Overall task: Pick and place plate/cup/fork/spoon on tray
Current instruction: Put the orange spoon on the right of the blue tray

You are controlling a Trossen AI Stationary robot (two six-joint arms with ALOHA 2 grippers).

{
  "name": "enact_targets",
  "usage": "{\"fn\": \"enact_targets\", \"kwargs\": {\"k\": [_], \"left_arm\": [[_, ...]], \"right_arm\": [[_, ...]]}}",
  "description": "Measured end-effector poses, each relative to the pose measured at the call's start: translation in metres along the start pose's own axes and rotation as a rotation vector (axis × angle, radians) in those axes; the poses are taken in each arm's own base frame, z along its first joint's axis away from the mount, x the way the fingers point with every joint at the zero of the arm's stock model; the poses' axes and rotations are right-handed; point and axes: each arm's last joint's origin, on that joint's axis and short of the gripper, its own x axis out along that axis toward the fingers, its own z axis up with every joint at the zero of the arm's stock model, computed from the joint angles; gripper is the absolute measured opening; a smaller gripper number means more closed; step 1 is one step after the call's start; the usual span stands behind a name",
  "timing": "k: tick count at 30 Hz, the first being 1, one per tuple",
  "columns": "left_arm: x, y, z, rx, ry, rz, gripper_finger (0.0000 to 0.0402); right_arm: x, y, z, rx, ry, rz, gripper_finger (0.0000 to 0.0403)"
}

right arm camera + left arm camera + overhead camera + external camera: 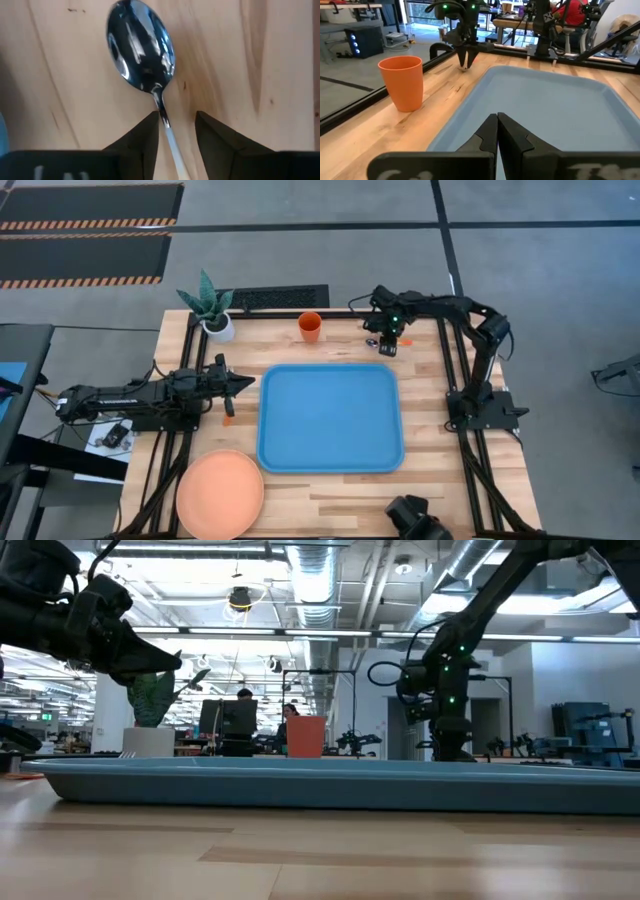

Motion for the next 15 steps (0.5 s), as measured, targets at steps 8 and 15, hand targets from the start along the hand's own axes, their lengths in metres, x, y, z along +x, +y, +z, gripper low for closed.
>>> {"fn": "enact_targets", "kwargs": {"k": [8,15], "left_arm": [[0.0000,0.0000,0.0000,0.000,0.000,0.000,0.0000],[0.0000,0.0000,0.0000,0.000,0.000,0.000,0.0000]], "right_arm": [[0.0031,-0.0028,-0.0042,0.022,0.032,0.021,0.0100],[0.0043,-0.0021,-0.0053,0.080,0.048,0.029,0.0065]]}}
